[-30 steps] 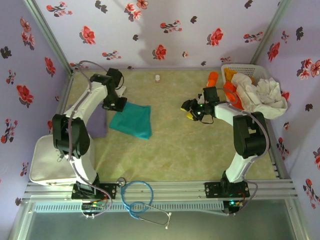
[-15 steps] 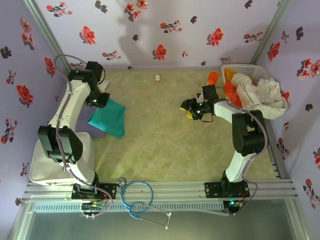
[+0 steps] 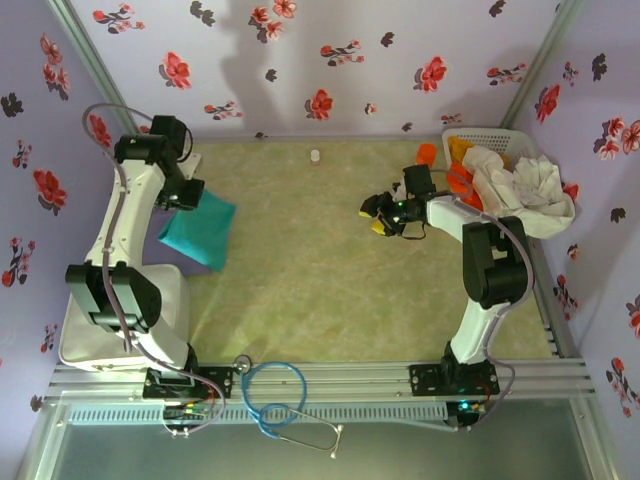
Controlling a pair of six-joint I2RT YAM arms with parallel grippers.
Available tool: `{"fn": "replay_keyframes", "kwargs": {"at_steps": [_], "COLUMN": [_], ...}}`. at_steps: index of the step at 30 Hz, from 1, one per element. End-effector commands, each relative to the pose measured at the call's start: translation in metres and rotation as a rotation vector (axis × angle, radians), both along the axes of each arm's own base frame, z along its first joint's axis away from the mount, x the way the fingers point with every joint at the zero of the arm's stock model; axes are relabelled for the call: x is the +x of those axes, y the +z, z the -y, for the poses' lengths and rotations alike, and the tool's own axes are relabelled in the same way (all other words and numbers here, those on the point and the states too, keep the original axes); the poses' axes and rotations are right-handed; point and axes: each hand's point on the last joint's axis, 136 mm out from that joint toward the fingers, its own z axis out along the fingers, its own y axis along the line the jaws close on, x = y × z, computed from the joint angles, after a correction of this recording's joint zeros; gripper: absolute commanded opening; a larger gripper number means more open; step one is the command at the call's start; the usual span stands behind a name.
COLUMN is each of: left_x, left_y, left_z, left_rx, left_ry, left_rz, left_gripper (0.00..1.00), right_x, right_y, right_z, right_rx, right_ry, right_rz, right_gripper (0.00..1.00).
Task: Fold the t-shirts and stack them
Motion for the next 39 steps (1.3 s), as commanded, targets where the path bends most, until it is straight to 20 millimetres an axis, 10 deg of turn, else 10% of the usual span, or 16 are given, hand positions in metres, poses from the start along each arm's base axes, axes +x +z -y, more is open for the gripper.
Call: {"fn": "replay_keyframes", "kwargs": {"at_steps": [1,39], "left_x": [-0.009,0.008], "left_y": [0.02,-0.04], "left_z": [-0.016,-0.107], "left_rx": [0.061,0.235], "left_ry": [0.014,0.23], "left_rz": [0.029,-0.01], "left_gripper": [0.0,0.0], "right_x": [0.002,-0.004], "right_y": [0.003,-0.016], "right_z": [-0.001,-0.005], "right_rx": [0.001,0.024], "right_ry": [0.023,0.037], "right_rz": [-0.005,-0.031], "right_gripper": [0.53,0.52]}}
